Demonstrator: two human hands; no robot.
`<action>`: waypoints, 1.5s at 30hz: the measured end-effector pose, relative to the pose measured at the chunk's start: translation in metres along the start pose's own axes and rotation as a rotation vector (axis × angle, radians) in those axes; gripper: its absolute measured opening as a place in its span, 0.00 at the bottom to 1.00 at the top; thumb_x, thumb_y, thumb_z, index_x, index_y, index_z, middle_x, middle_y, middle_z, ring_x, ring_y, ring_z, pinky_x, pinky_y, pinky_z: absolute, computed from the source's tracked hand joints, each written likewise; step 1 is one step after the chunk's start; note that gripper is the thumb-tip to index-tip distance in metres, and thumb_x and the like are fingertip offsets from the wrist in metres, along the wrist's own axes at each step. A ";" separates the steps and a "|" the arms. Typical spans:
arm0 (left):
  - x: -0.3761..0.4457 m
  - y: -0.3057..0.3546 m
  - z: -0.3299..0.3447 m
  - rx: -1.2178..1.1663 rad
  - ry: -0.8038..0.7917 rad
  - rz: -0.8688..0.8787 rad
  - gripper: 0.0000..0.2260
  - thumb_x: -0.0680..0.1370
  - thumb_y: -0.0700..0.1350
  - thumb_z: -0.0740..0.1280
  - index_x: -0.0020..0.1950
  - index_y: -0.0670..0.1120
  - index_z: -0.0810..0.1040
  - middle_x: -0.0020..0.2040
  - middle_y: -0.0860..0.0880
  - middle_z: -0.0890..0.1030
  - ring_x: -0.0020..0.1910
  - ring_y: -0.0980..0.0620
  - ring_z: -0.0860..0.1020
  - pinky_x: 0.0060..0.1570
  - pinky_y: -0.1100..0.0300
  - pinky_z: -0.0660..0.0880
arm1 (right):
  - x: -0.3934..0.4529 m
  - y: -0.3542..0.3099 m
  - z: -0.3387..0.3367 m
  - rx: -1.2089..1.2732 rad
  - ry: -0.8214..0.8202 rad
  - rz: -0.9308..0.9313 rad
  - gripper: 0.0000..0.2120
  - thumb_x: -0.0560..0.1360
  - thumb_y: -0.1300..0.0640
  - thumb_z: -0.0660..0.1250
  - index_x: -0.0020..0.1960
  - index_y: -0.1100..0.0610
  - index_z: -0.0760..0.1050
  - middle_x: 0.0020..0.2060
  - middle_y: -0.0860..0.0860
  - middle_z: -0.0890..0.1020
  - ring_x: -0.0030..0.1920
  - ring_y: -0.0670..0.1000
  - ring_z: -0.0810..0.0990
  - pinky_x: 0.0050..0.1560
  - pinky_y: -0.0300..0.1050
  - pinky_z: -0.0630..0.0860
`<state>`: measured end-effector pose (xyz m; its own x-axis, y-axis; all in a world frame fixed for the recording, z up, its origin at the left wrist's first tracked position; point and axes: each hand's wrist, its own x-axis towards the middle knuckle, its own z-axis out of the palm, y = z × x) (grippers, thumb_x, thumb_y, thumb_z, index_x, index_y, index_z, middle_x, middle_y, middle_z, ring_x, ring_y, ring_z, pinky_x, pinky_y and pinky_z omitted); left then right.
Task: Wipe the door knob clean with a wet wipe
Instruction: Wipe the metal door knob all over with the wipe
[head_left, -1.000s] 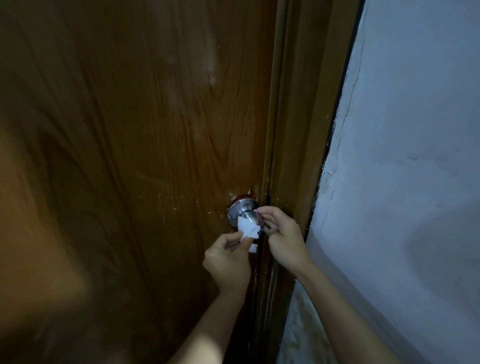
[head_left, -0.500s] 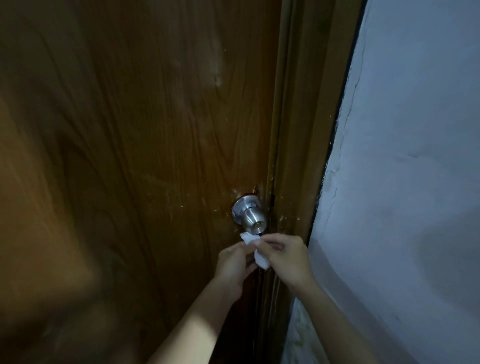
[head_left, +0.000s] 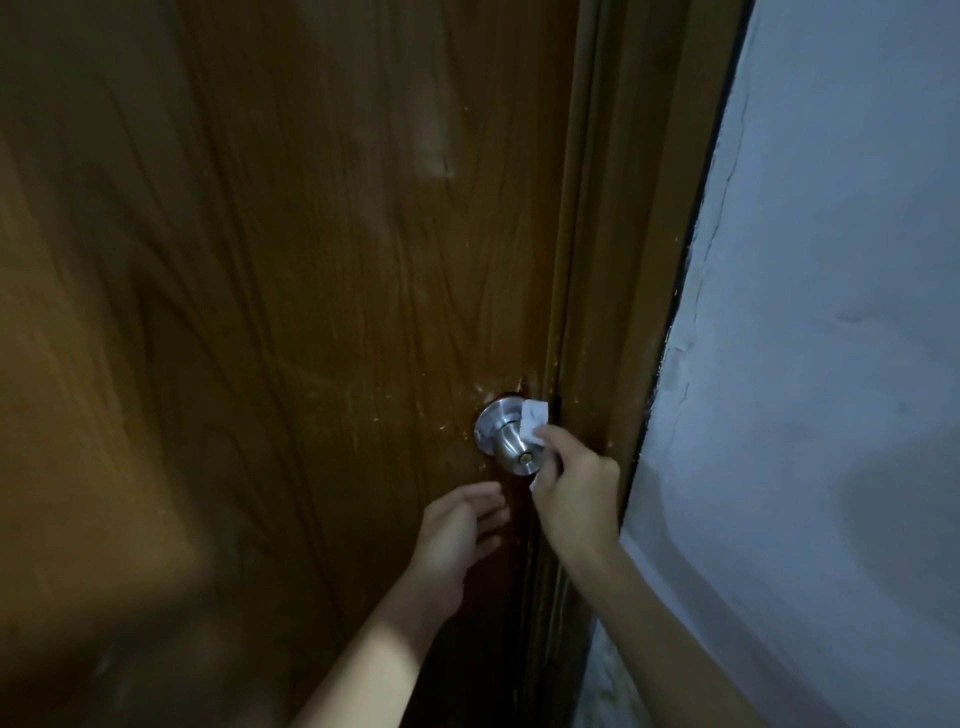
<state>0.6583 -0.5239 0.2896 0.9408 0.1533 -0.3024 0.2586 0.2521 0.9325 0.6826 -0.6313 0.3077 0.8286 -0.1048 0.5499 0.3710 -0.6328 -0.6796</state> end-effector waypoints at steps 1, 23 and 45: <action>0.002 0.001 0.000 0.015 0.020 0.054 0.08 0.77 0.40 0.62 0.52 0.48 0.78 0.50 0.49 0.81 0.51 0.52 0.78 0.46 0.59 0.73 | -0.002 0.003 -0.004 0.014 0.003 -0.025 0.12 0.74 0.67 0.63 0.56 0.60 0.79 0.45 0.59 0.84 0.43 0.54 0.83 0.41 0.36 0.74; 0.022 0.029 -0.001 0.887 0.170 0.885 0.24 0.72 0.45 0.69 0.67 0.46 0.70 0.62 0.49 0.74 0.57 0.55 0.73 0.53 0.60 0.73 | 0.016 0.007 0.026 0.102 -0.167 -0.032 0.21 0.77 0.56 0.60 0.68 0.59 0.64 0.65 0.53 0.68 0.61 0.48 0.69 0.55 0.36 0.64; 0.027 0.039 -0.005 1.031 0.168 0.863 0.27 0.69 0.43 0.72 0.67 0.47 0.70 0.61 0.51 0.74 0.52 0.56 0.73 0.49 0.61 0.74 | 0.018 0.003 0.030 0.163 -0.236 0.122 0.23 0.74 0.59 0.65 0.66 0.57 0.60 0.62 0.52 0.63 0.58 0.47 0.67 0.54 0.37 0.68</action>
<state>0.6927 -0.5049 0.3170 0.8668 0.0299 0.4978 -0.2802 -0.7966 0.5356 0.7111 -0.6122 0.3004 0.9384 0.0205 0.3450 0.3097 -0.4931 -0.8130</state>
